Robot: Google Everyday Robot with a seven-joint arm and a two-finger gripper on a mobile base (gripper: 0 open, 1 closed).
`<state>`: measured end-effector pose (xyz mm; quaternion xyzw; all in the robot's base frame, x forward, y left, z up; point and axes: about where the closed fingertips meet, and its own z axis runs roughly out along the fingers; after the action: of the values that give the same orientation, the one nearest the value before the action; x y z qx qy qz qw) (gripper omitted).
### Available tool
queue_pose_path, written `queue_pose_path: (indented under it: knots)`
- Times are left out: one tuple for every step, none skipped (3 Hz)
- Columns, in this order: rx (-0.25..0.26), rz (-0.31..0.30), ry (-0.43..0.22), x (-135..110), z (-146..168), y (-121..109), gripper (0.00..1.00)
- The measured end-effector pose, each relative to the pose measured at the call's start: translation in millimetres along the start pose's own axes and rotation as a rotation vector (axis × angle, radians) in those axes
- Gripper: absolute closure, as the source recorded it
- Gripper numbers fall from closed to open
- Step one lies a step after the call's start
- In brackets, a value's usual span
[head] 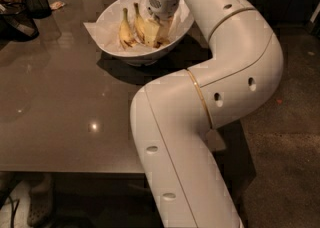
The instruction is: Pick banana from white bowl
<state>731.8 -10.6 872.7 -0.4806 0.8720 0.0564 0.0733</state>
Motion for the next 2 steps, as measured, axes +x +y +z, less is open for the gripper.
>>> queue_pose_path:
  knots:
    - [0.022, 0.001, -0.030, -9.0, 3.3, -6.8, 0.66]
    - [0.036, 0.001, -0.050, -15.8, 7.1, -11.4, 0.89]
